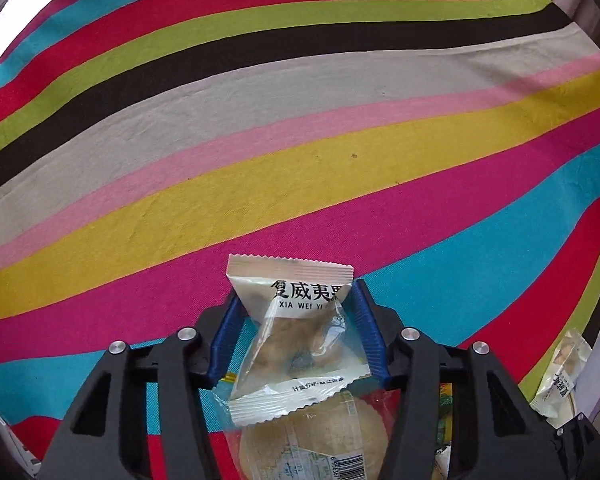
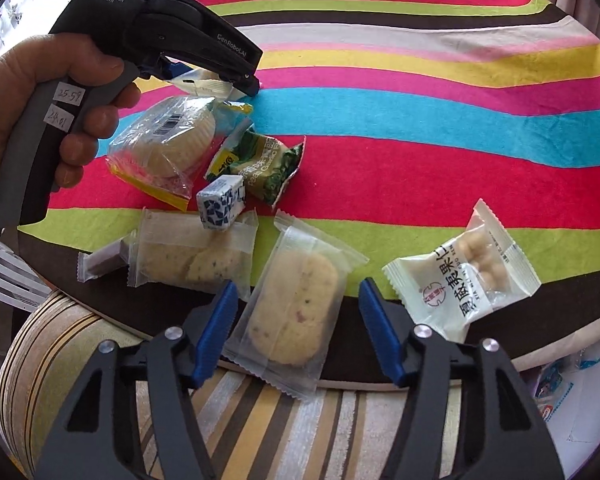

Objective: Organize snacks
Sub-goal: 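Grasp the white printed packet with the left tool while the right tool grasps the clear cookie bag, then carry the white packet and cookie bag into the white box and open both tools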

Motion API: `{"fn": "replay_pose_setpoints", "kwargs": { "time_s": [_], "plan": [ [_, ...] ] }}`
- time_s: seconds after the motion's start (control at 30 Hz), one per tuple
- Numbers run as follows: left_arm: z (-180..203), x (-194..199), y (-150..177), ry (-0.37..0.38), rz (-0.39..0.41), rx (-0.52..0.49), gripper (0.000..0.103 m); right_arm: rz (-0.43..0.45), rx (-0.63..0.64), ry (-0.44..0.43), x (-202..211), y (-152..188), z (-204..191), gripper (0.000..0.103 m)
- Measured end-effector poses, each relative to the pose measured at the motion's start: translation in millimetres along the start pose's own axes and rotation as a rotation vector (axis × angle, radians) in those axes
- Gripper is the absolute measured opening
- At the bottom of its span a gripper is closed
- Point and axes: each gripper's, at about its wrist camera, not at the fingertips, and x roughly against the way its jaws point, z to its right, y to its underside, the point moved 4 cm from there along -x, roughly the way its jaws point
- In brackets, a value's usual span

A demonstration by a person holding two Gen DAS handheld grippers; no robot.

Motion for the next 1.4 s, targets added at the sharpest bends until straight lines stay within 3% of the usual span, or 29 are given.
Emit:
{"fn": "replay_pose_setpoints", "kwargs": {
  "time_s": [0.13, 0.53, 0.93, 1.17, 1.4],
  "plan": [
    [-2.6, 6.1, 0.7, 0.004, 0.029, 0.042, 0.043, 0.009, -0.010, -0.020, 1.1, 0.8, -1.3, 0.040],
    [-46.0, 68.6, 27.8, 0.008, 0.182, 0.185, 0.042, 0.043, -0.035, -0.075, 16.4, 14.5, 11.2, 0.037],
    [-46.6, 114.6, 131.7, 0.022, 0.269, 0.322, 0.042, 0.101, -0.021, -0.057, 45.7, 37.5, 13.2, 0.037],
    [-13.1, 138.0, 193.8, 0.082, 0.321, 0.365, 0.042, 0.128, -0.015, -0.061, 66.7, 49.0, 15.5, 0.037],
    [22.3, 153.4, 229.1, 0.134, 0.350, 0.407, 0.042, 0.156, -0.027, -0.068, 87.1, 60.1, 22.2, 0.036]
  ]
}}
